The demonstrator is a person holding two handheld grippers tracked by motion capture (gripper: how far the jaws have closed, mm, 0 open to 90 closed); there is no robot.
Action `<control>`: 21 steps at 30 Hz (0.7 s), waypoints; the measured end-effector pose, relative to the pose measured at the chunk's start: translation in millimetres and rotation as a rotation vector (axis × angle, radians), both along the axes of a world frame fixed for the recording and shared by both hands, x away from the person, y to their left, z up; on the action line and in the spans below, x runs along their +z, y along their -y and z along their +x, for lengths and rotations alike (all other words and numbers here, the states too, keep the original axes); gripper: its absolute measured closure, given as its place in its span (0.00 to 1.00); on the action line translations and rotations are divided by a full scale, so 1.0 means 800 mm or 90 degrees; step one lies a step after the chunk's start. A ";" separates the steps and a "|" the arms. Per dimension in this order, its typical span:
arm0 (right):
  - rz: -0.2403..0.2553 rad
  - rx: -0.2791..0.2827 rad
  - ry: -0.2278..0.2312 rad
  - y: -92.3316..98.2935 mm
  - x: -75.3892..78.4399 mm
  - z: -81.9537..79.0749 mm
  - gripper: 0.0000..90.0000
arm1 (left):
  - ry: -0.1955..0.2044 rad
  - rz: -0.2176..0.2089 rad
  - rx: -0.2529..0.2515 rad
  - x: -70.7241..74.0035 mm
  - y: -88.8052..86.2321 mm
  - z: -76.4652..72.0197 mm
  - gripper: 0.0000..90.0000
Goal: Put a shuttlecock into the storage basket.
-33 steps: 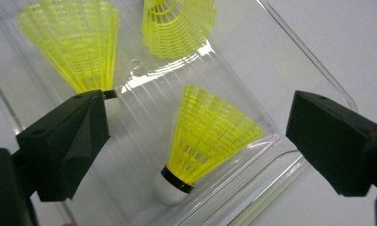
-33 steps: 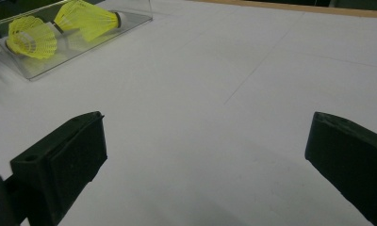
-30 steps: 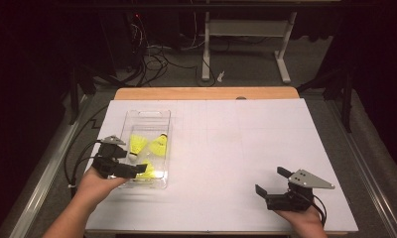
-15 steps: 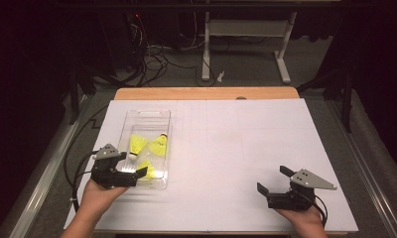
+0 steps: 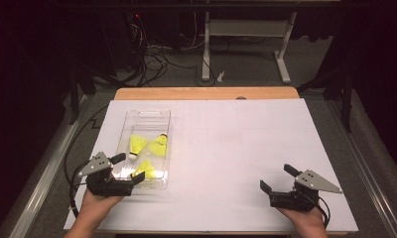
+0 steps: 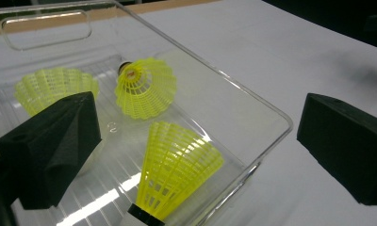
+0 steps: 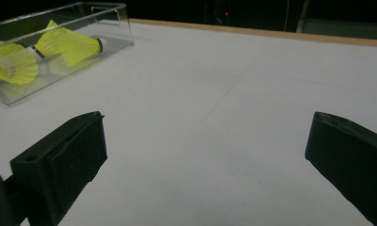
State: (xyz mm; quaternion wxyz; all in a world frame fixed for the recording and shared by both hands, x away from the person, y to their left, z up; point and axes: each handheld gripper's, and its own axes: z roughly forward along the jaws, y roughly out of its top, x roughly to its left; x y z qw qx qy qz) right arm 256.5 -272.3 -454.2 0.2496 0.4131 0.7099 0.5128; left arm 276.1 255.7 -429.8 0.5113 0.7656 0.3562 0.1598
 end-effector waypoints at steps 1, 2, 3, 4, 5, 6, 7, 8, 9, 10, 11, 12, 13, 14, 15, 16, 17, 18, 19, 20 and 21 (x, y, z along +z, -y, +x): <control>0.003 -0.002 0.006 0.000 0.002 -0.001 0.00 | 0.011 -0.001 -0.003 0.000 0.001 -0.003 0.01; 0.004 -0.003 0.018 -0.001 0.004 -0.003 0.00 | 0.016 -0.002 -0.005 0.000 0.002 -0.005 0.00; 0.006 -0.003 0.024 -0.001 0.005 -0.004 0.00 | 0.021 -0.005 -0.012 0.000 0.003 -0.007 0.00; 0.008 -0.005 0.034 -0.001 0.008 -0.006 0.00 | 0.029 -0.003 -0.016 0.000 0.005 -0.010 0.00; 0.009 -0.006 0.042 -0.001 0.010 -0.007 0.00 | 0.037 -0.001 -0.019 -0.001 0.006 -0.013 0.00; 0.011 -0.007 0.049 -0.001 0.012 -0.009 0.00 | 0.039 -0.004 -0.022 0.000 0.007 -0.015 0.00; 0.015 -0.008 0.054 -0.001 0.013 -0.010 0.00 | 0.041 -0.014 -0.026 -0.001 0.008 -0.016 0.00; 0.017 -0.009 0.064 -0.001 0.015 -0.011 0.00 | 0.040 -0.018 -0.029 -0.001 0.008 -0.017 0.00; 0.019 -0.009 0.069 -0.001 0.017 -0.012 0.00 | 0.044 -0.022 -0.030 0.000 0.008 -0.018 0.00; 0.023 -0.010 0.079 0.000 0.018 -0.014 0.00 | 0.043 -0.019 -0.029 0.000 0.008 -0.017 0.00; 0.027 -0.011 0.087 0.000 0.020 -0.015 0.00 | 0.042 -0.023 -0.030 0.000 0.008 -0.017 0.00; 0.029 -0.013 0.093 0.001 0.021 -0.016 0.00 | 0.043 -0.028 -0.030 0.000 0.007 -0.017 0.00; 0.033 -0.015 0.098 0.001 0.022 -0.018 0.00 | 0.044 -0.028 -0.027 0.000 0.007 -0.018 0.00; 0.037 -0.015 0.104 0.002 0.023 -0.019 0.00 | 0.045 -0.028 -0.026 0.000 0.008 -0.018 0.00; 0.039 -0.017 0.109 0.002 0.024 -0.019 0.00 | 0.048 -0.027 -0.026 0.000 0.008 -0.019 0.00; 0.043 -0.020 0.117 0.003 0.025 -0.021 0.00 | 0.049 -0.025 -0.023 0.000 0.009 -0.019 0.00; 0.045 -0.021 0.122 0.004 0.026 -0.021 0.00 | 0.051 -0.025 -0.022 -0.001 0.010 -0.018 0.00; 0.046 -0.022 0.123 0.005 0.026 -0.021 0.00 | 0.052 -0.026 -0.022 -0.002 0.010 -0.018 0.00; 0.046 -0.021 0.124 0.006 0.026 -0.021 0.00 | 0.051 -0.024 -0.022 -0.002 0.012 -0.018 0.00; 0.045 -0.020 0.123 0.007 0.026 -0.021 0.00 | 0.051 -0.022 -0.022 -0.002 0.012 -0.018 0.00; 0.046 -0.021 0.122 0.007 0.026 -0.021 0.00 | 0.051 -0.023 -0.022 -0.002 0.012 -0.018 0.00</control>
